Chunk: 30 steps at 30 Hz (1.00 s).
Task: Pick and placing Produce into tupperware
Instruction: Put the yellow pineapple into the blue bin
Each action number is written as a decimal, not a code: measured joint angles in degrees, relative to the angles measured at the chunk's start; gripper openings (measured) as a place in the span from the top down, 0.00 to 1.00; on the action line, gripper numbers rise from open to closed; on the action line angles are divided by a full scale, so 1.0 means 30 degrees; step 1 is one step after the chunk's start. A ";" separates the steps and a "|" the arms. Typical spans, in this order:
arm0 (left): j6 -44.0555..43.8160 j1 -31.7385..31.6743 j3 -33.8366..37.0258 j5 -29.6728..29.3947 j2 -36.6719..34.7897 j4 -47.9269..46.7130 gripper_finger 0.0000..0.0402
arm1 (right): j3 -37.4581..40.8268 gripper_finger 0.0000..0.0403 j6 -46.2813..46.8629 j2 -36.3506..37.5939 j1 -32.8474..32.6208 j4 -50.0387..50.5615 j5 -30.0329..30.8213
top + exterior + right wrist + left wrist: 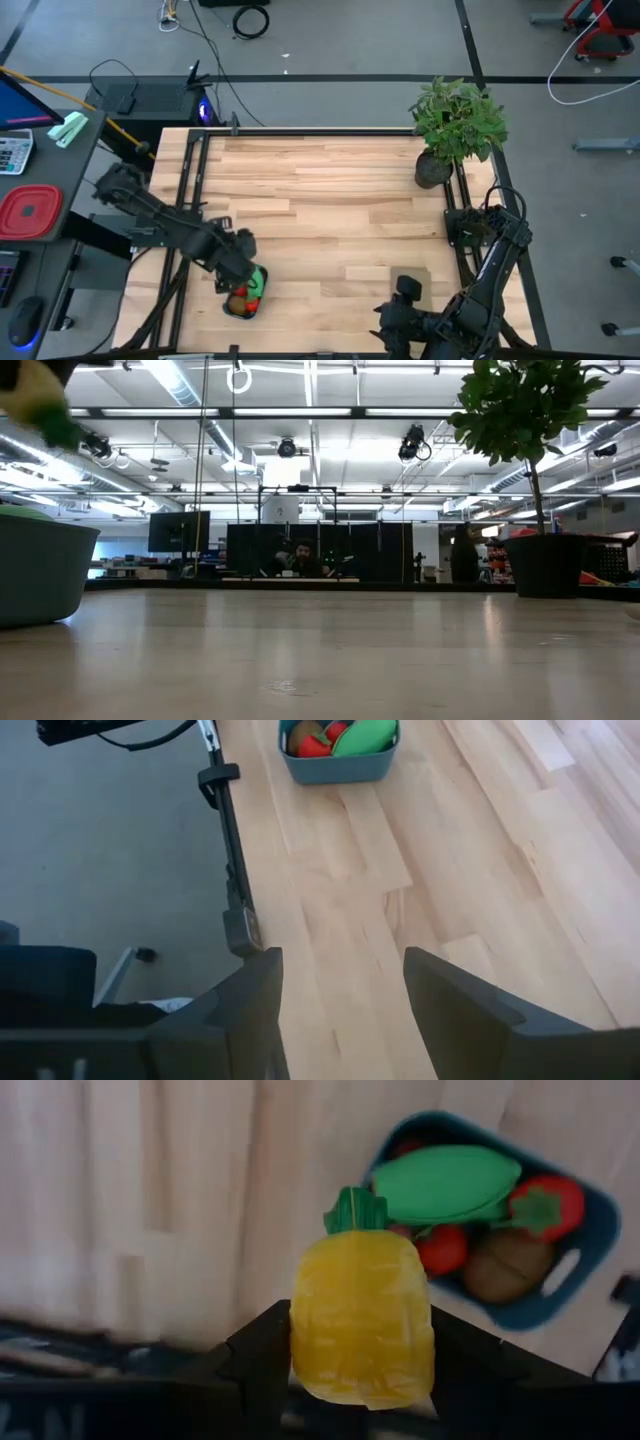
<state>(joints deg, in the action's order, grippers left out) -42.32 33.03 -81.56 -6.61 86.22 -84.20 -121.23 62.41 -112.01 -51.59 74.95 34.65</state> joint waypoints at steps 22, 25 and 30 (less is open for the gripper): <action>-0.4214 0.3392 0.8586 0.1889 -0.1744 1.2177 0.40 | 0.0000 0.46 -0.0730 0.0000 0.0211 -0.0005 0.0588; -0.4619 0.3392 0.8409 0.1918 -0.1744 1.3085 0.35 | 0.0000 0.46 -0.0846 0.0000 0.0337 0.0002 0.0590; -0.5212 0.3392 0.8400 0.2689 -0.1744 1.4094 0.31 | 0.0000 0.46 -0.1145 0.0000 0.0578 0.0002 0.0590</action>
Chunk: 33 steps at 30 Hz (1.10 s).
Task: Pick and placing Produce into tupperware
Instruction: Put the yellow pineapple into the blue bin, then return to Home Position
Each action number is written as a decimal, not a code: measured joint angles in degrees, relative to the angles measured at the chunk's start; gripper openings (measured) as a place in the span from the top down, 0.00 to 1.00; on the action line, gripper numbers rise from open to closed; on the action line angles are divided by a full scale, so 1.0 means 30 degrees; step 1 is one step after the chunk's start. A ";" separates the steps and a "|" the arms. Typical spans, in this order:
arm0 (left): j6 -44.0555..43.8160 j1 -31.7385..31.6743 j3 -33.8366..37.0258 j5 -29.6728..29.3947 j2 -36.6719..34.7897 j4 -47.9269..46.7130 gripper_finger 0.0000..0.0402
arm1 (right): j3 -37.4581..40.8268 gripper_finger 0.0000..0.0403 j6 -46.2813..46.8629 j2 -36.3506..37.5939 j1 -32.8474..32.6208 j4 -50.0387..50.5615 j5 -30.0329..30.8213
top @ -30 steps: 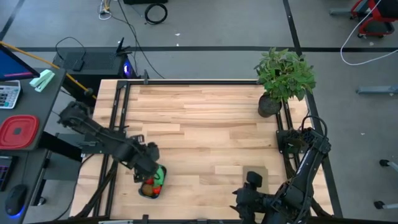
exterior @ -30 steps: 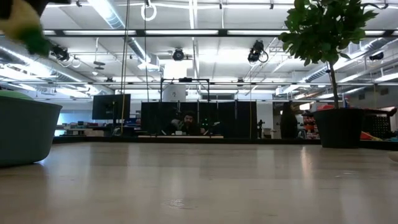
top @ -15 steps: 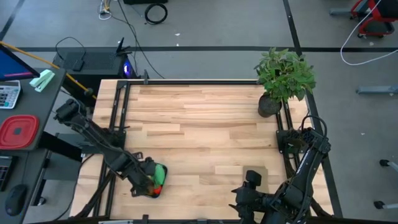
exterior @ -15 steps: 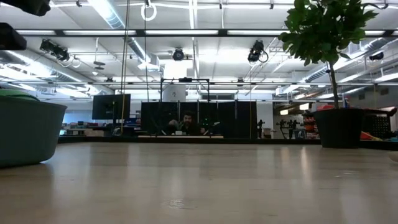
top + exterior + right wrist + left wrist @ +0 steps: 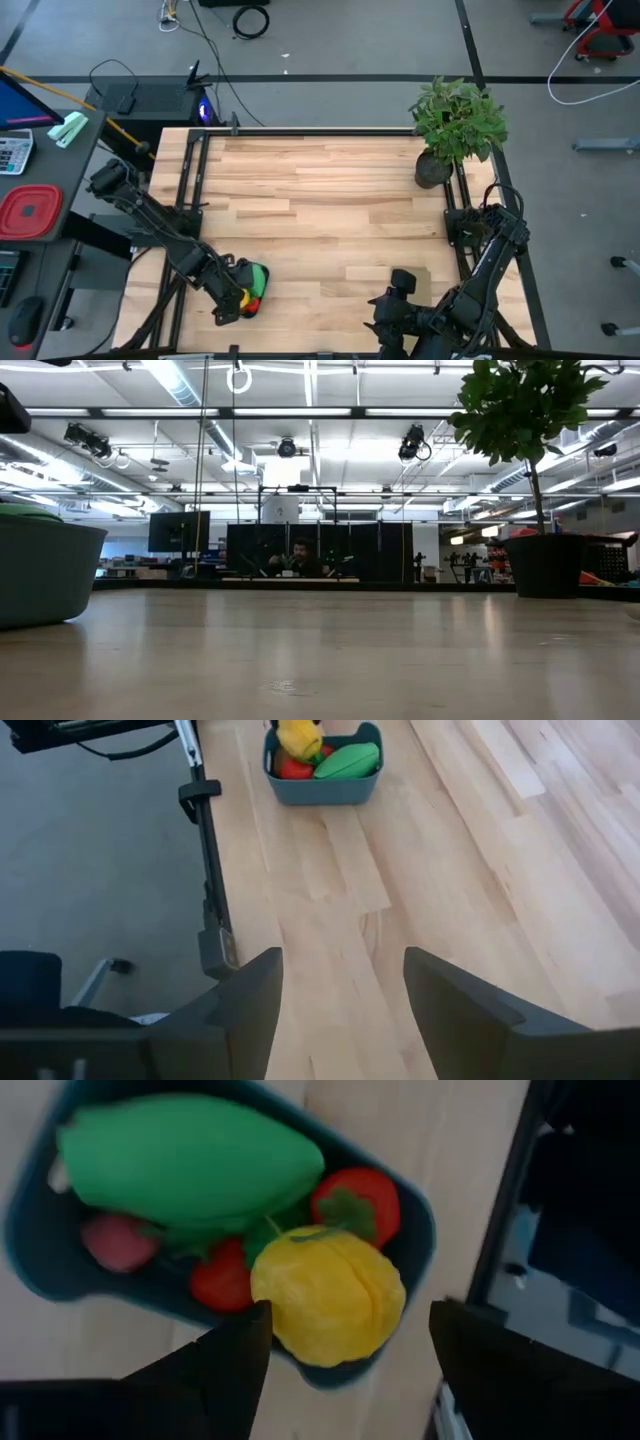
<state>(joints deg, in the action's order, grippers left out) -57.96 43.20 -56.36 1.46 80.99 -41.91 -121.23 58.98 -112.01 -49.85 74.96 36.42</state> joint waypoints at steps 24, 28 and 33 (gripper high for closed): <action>0.0596 -0.2328 -0.0007 0.0264 -0.0160 0.0696 0.41 | 0.0000 0.45 -0.0371 0.0000 0.0207 -0.0007 -0.0007; 0.1578 -0.3441 -0.0007 0.0218 -0.0160 0.0715 0.44 | 0.0000 0.45 -0.0375 0.0000 0.0207 -0.0007 -0.0007; 0.2226 -0.4310 -0.0007 0.0232 -0.0171 0.0611 0.47 | 0.0000 0.45 -0.0706 0.0000 0.0207 -0.0007 -0.0007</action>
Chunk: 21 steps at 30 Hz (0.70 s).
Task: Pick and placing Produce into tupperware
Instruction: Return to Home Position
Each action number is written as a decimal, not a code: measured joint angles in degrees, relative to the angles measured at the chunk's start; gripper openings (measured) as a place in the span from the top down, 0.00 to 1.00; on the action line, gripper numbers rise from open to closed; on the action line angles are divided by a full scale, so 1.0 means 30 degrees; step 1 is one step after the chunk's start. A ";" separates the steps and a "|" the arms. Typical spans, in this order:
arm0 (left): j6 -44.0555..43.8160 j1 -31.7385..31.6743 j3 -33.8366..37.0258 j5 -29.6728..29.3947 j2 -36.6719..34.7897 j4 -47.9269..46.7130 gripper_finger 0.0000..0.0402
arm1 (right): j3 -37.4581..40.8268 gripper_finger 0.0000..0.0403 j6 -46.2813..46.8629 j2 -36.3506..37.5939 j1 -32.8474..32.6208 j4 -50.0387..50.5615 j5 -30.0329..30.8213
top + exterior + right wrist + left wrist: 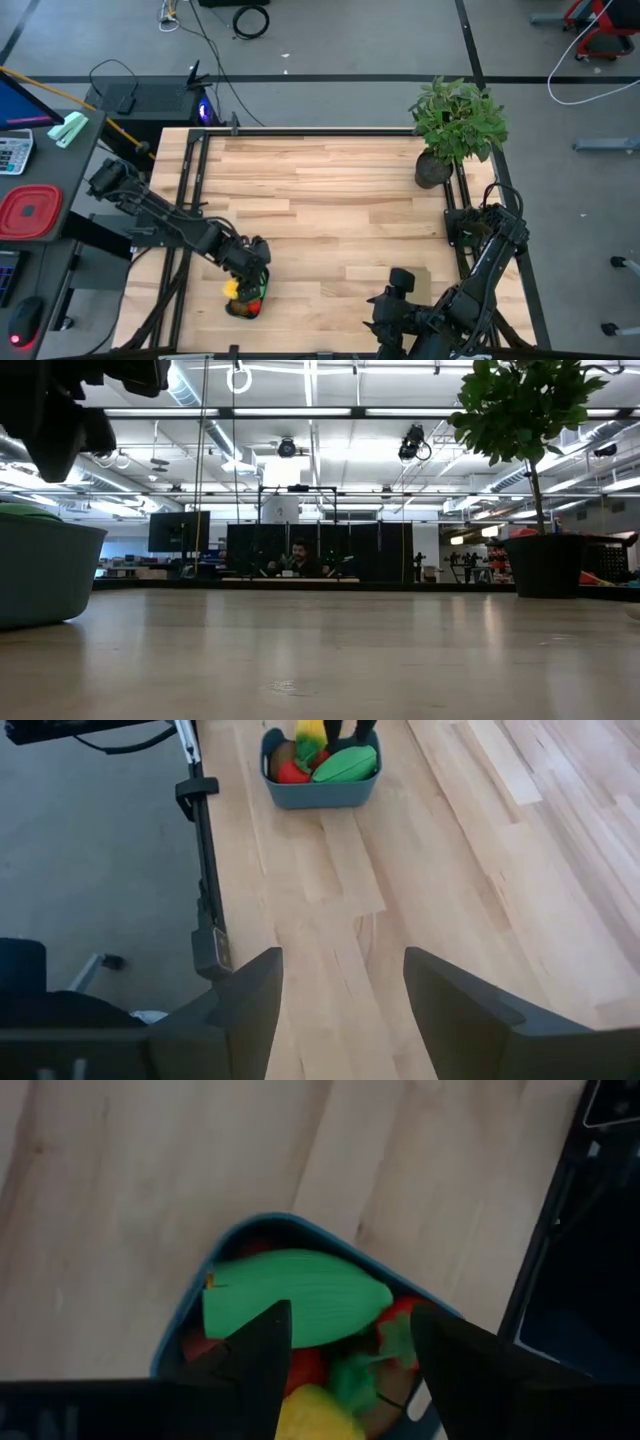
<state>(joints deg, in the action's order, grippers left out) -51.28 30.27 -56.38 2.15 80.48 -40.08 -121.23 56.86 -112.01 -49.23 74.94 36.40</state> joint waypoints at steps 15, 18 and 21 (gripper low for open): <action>0.0416 -0.0420 -0.0022 -0.1033 -0.0259 0.0143 0.56 | 0.0000 0.45 -0.0676 0.0000 0.0000 0.0000 0.0901; 0.1104 -0.0447 -0.0033 -0.1820 -0.0509 0.1195 0.58 | 0.0000 0.45 -0.1000 0.0000 0.0000 0.0007 0.0709; 0.2556 -0.0717 -0.1485 -0.1838 -0.0760 0.1233 0.61 | 0.0000 0.45 -0.1342 0.0006 0.0000 -0.0073 0.0464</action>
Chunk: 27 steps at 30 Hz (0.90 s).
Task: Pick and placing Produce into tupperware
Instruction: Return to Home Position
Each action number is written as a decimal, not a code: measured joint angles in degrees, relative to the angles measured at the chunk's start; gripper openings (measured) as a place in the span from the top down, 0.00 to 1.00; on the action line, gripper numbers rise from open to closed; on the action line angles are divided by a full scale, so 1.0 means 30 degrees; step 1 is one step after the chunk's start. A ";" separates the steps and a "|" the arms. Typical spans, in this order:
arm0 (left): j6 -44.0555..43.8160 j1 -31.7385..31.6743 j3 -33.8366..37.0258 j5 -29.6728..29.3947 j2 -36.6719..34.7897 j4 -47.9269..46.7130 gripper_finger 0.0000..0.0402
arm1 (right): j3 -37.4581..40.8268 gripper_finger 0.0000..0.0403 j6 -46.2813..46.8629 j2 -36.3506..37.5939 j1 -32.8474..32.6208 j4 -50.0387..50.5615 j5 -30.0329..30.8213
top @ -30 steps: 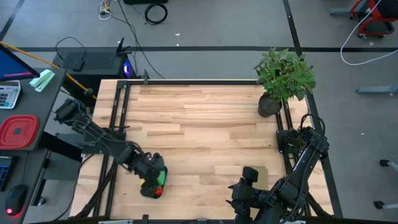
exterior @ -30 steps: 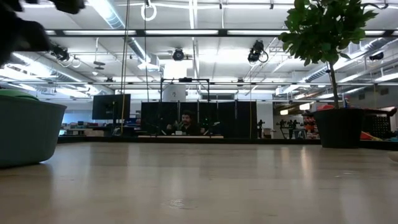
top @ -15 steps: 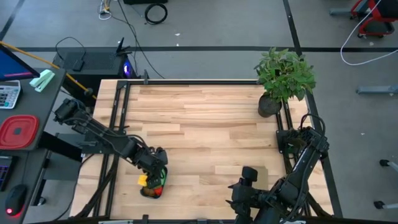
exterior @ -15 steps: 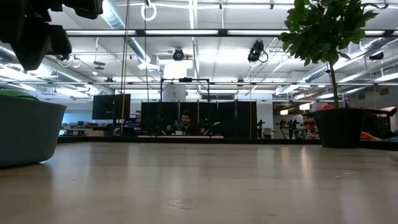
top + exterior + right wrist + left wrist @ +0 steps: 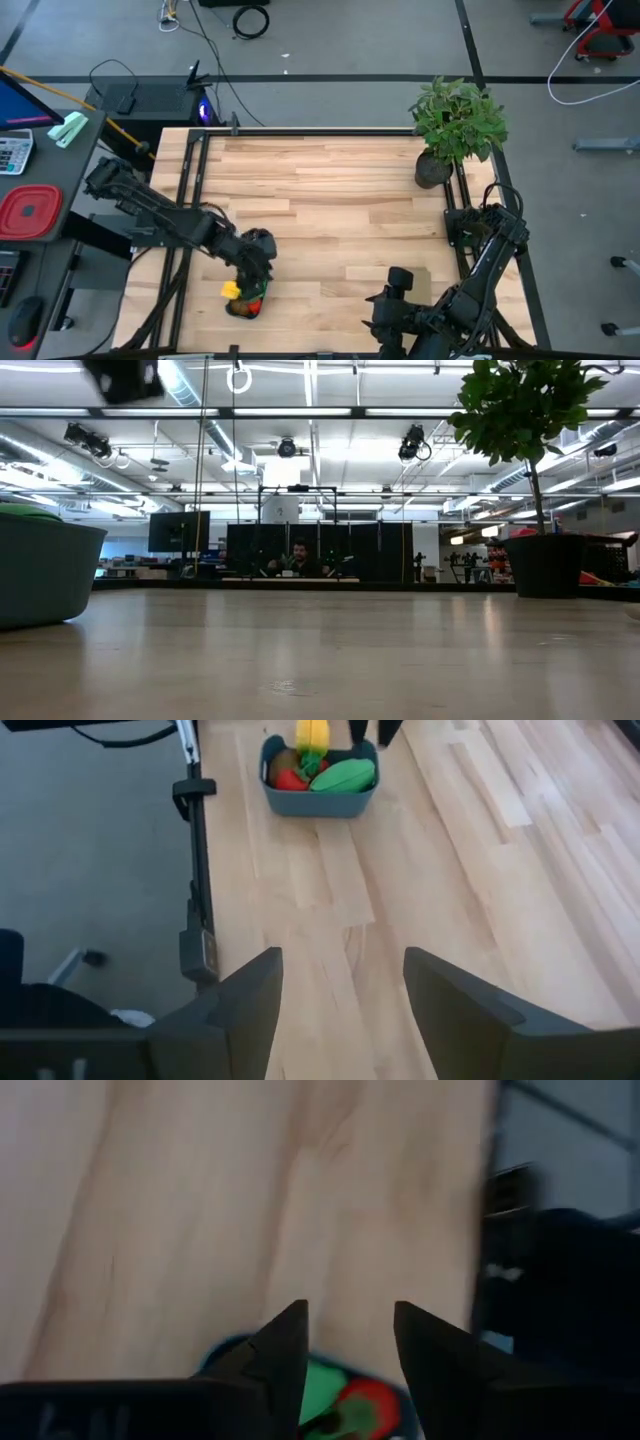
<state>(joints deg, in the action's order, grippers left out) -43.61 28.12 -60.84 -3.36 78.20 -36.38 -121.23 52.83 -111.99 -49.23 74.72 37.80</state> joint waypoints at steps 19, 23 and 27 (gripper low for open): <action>0.2879 0.2805 -1.4743 -0.2702 -0.4505 -1.2269 0.74 | 0.0475 0.45 -0.2870 0.8986 -0.3897 0.2724 0.4612; 0.3813 0.3332 -1.3831 -0.6352 -0.6273 -1.2381 0.73 | 0.2871 0.45 -0.3934 1.1477 -0.4466 0.2037 0.4812; 0.2476 0.3308 -1.1979 -0.9155 -0.7449 -1.1192 0.73 | 0.7947 0.45 -0.5431 1.4325 -0.4209 -0.1908 0.3804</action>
<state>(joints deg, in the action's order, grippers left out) -36.18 38.04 -96.77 -30.82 55.85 -69.96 -97.39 36.54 -69.01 -61.86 68.99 49.21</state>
